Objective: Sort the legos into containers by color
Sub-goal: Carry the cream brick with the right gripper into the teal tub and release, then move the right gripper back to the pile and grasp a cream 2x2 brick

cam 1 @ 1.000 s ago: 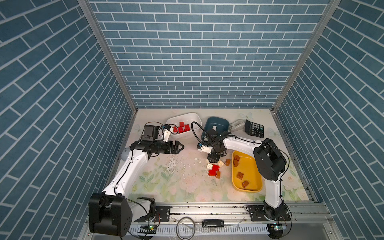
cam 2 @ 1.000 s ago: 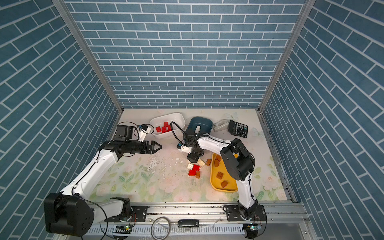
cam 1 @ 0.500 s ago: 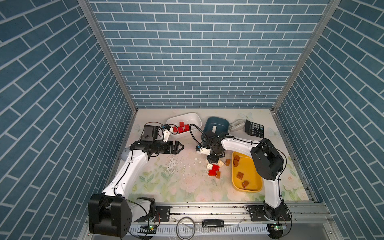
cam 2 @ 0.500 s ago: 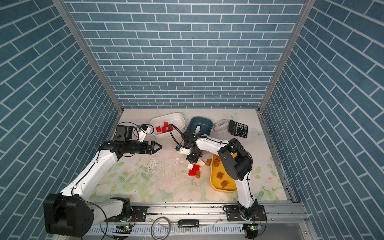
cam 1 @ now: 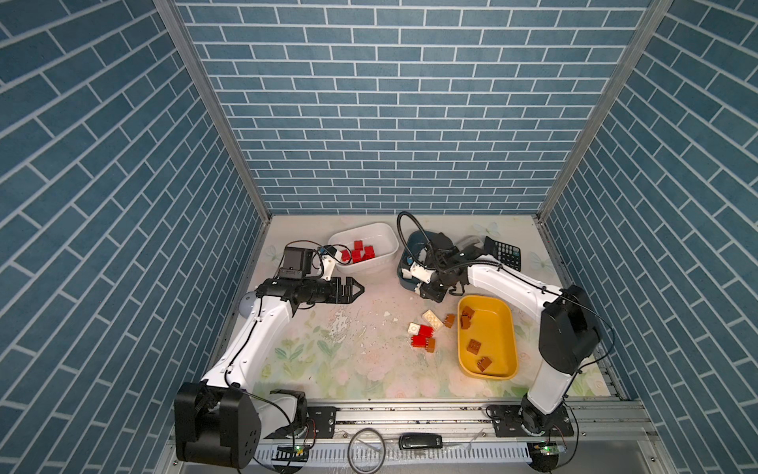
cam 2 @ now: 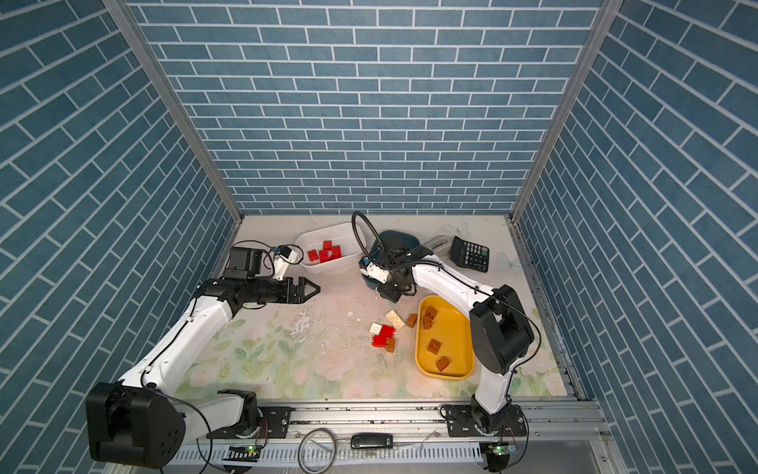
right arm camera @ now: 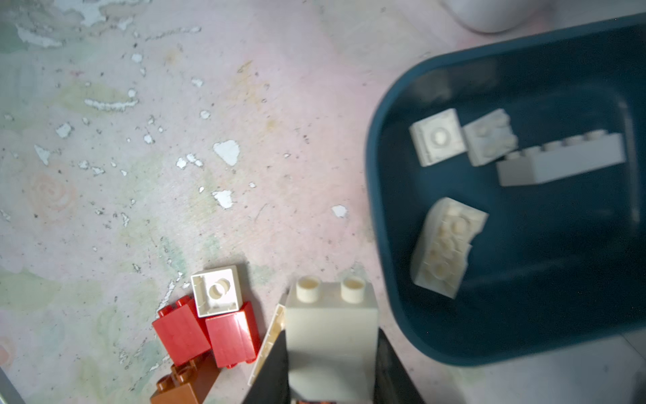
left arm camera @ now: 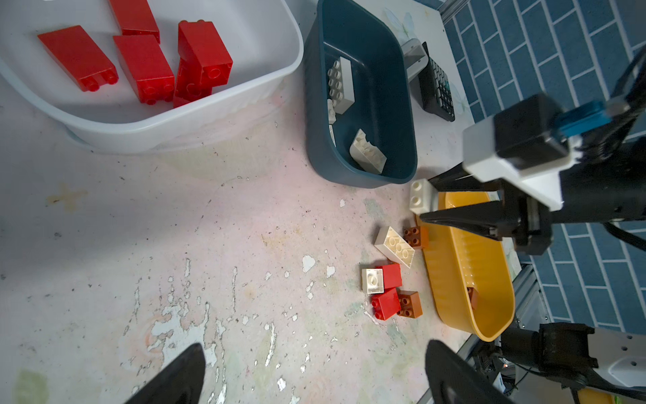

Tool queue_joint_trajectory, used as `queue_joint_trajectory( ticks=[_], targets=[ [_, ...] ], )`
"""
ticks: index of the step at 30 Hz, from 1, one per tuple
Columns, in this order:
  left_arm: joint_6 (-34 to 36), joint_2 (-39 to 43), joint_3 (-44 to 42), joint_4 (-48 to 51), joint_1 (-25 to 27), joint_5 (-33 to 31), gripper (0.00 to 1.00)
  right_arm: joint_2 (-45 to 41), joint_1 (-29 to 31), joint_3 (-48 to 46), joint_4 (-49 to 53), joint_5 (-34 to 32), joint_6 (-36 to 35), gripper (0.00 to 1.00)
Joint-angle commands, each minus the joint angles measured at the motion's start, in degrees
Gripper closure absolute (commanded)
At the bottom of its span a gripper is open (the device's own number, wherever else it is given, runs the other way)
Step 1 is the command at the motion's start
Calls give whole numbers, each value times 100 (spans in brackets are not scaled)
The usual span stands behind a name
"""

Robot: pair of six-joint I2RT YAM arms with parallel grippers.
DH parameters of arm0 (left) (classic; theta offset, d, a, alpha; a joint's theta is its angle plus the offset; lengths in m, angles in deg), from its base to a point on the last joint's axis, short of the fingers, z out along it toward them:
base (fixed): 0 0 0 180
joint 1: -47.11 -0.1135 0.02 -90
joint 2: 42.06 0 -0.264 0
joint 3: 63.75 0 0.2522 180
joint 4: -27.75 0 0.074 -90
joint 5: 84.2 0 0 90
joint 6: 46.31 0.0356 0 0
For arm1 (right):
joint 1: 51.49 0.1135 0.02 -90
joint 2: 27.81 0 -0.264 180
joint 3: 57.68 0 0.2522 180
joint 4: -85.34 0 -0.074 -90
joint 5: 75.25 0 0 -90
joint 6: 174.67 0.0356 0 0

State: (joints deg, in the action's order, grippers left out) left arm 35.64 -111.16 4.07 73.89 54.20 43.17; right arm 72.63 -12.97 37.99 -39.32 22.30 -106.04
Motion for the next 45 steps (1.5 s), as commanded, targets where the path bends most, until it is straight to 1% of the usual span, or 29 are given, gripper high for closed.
queue_joint_trajectory(
  ticks=[1, 6, 9, 12, 17, 21, 23, 26, 27, 29, 30, 33, 35, 40, 43, 45],
  targets=[
    [-157, 45, 109, -214, -41, 196, 0, -249, -255, -94, 166, 122, 160, 79],
    [-144, -2, 192, -152, -42, 210, 0, -416, -623, -109, 127, 112, 151, 79],
    [-162, -43, 227, -153, -48, 219, 0, -194, -725, 123, 110, -18, 76, 79],
    [-179, -60, 262, -154, -46, 232, 0, 226, -819, 468, -8, -131, 54, 78],
    [-169, -51, 302, -109, -50, 220, 0, 1173, -893, 1344, -89, -95, 20, 76],
    [-155, -18, 298, -71, -50, 227, 0, 1943, -933, 2070, 35, -219, -157, 75],
    [-114, 12, 292, -15, -50, 210, 0, 2259, -960, 2361, 148, -391, -240, 75],
    [-50, 52, 285, 70, -57, 201, 1, 2480, -974, 2580, 271, -515, -426, 74],
    [-34, 60, 269, 76, -59, 200, 0, 2678, -988, 2601, 298, -550, -450, 73],
    [-8, 48, 262, 109, -66, 193, 0, 2805, -1011, 2668, 375, -567, -471, 70],
    [1, 46, 258, 115, -68, 197, 1, 2831, -1022, 2664, 372, -548, -474, 67],
    [-3, 23, 228, 100, -76, 216, 1, 2803, -1024, 2630, 381, -403, -448, 52],
    [23, 0, 249, 127, -85, 236, 0, 2677, -1029, 2567, 403, -286, -386, 45],
    [141, -47, 285, 246, -112, 252, 0, 1890, -975, 2091, 428, 386, -191, 42],
    [164, -40, 239, 262, -129, 271, 0, 1311, -870, 1554, 460, 803, 4, 40],
    [162, -25, 196, 243, -138, 271, 0, 946, -735, 1172, 495, 920, 84, 39]
  ],
)
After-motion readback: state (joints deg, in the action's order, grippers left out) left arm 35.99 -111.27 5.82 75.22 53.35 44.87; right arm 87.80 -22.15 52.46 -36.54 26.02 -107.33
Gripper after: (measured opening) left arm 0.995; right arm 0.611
